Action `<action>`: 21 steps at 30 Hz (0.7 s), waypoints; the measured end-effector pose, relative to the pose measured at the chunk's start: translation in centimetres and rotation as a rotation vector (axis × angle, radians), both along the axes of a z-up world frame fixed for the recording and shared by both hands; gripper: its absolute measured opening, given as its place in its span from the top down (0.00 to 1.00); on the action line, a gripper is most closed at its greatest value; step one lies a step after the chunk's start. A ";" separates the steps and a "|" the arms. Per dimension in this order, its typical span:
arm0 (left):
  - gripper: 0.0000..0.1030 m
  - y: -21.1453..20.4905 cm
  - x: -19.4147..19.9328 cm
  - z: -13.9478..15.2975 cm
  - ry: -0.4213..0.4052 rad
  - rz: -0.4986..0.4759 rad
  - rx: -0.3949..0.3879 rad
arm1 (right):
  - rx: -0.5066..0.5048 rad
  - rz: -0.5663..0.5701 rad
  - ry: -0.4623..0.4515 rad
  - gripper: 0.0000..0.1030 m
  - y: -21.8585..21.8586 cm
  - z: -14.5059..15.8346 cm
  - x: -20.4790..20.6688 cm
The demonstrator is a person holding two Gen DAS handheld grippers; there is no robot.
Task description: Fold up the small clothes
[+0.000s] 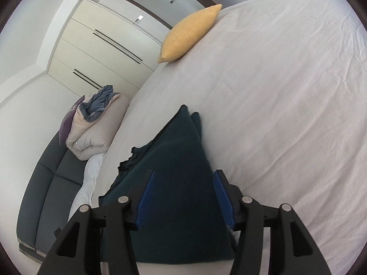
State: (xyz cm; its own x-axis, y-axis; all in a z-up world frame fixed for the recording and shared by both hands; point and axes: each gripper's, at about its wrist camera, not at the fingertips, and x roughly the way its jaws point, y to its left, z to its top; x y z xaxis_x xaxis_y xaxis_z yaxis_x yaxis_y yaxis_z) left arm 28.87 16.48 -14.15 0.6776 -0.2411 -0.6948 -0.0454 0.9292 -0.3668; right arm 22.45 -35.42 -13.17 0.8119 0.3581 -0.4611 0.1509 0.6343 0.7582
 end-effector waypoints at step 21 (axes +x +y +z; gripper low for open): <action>0.25 7.3 6.0 -3.8 0.362 -0.181 -0.388 | -0.051 0.450 -0.056 0.43 11.5 3.9 3.3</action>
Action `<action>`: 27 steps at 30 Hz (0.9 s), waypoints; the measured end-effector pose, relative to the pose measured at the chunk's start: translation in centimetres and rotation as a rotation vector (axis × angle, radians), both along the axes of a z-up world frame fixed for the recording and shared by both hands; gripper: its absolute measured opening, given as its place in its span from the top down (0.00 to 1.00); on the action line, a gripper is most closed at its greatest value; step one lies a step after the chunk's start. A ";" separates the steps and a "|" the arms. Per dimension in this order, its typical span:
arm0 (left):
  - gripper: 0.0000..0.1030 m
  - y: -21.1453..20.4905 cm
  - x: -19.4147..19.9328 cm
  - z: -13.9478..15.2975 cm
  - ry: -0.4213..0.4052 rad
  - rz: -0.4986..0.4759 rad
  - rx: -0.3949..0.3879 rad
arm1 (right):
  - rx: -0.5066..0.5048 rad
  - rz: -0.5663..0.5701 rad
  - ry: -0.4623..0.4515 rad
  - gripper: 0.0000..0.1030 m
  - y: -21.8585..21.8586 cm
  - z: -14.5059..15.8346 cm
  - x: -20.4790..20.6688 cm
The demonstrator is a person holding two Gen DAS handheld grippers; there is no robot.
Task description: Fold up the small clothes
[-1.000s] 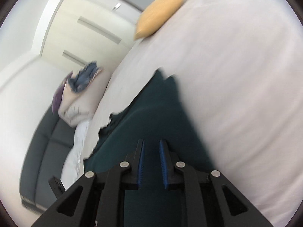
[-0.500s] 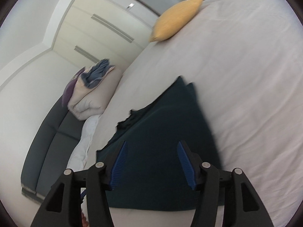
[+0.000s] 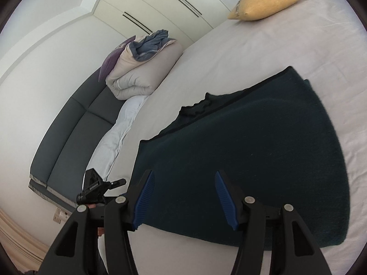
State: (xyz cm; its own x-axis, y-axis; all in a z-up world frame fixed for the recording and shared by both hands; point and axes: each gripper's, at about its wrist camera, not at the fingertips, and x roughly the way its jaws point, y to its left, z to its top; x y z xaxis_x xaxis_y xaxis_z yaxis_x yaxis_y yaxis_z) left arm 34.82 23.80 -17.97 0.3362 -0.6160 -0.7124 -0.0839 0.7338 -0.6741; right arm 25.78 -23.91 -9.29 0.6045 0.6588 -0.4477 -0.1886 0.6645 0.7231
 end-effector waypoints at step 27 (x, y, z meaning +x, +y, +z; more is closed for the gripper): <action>0.84 -0.4 -2.5 -3.7 0.100 -0.024 -0.234 | -0.035 0.121 0.097 0.43 6.2 -1.9 3.4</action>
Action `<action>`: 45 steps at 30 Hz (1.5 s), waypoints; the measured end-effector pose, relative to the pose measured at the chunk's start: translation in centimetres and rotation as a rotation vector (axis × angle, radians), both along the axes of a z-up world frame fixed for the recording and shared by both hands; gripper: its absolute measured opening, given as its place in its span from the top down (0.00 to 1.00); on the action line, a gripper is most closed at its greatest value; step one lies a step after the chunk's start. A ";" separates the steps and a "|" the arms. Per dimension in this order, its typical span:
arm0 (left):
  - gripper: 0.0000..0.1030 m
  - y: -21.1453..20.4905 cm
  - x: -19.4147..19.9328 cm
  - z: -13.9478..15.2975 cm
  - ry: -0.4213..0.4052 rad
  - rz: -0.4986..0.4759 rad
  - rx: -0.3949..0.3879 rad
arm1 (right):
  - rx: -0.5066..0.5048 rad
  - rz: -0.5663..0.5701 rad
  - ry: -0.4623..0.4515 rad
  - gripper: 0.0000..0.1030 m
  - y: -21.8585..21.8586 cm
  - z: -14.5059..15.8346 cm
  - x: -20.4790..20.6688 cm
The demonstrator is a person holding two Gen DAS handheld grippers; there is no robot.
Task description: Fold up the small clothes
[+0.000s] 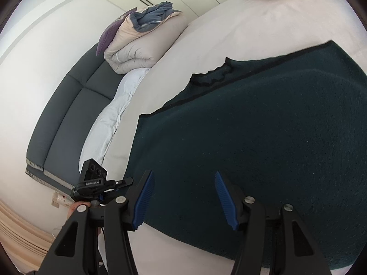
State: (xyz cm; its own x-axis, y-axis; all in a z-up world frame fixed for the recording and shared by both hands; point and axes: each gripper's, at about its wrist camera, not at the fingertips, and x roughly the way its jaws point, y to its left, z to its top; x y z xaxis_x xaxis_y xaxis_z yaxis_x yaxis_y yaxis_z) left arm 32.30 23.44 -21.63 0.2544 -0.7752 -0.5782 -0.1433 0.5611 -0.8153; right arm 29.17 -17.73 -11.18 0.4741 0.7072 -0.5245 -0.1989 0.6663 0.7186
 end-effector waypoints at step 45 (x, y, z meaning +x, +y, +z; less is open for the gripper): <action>0.91 -30.9 -8.0 10.1 -0.487 -0.301 0.738 | 0.185 0.028 0.179 0.47 -2.7 -1.3 10.1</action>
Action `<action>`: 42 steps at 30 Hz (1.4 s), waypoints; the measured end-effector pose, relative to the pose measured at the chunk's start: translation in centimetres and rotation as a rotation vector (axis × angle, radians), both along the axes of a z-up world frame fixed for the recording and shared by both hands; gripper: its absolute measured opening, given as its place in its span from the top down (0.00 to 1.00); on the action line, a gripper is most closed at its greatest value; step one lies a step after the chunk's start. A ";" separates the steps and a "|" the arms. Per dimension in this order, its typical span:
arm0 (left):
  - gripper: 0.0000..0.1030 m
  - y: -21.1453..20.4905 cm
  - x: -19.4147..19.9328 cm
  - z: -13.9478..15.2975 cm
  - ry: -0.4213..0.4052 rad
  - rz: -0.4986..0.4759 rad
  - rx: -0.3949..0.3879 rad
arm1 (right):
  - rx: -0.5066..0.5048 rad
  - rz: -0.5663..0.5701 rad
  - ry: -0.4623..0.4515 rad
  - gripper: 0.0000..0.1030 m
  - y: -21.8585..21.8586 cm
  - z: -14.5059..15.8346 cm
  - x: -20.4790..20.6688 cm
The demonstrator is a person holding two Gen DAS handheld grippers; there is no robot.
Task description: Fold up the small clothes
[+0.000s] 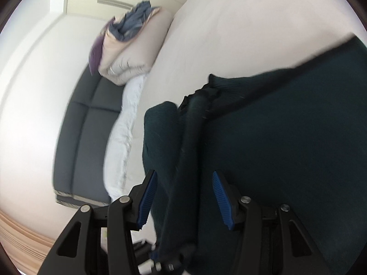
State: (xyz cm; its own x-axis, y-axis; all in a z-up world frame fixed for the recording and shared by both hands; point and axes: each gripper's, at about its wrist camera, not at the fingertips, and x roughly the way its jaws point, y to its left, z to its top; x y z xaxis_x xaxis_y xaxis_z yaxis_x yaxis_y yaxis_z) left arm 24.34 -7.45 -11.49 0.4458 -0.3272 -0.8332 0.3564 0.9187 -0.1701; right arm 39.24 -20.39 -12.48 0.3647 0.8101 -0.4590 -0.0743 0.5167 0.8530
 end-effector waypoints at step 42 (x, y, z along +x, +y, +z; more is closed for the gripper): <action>0.81 -7.2 1.2 1.9 0.070 -0.198 -0.124 | -0.269 -0.066 0.038 0.82 -15.5 -0.8 -0.2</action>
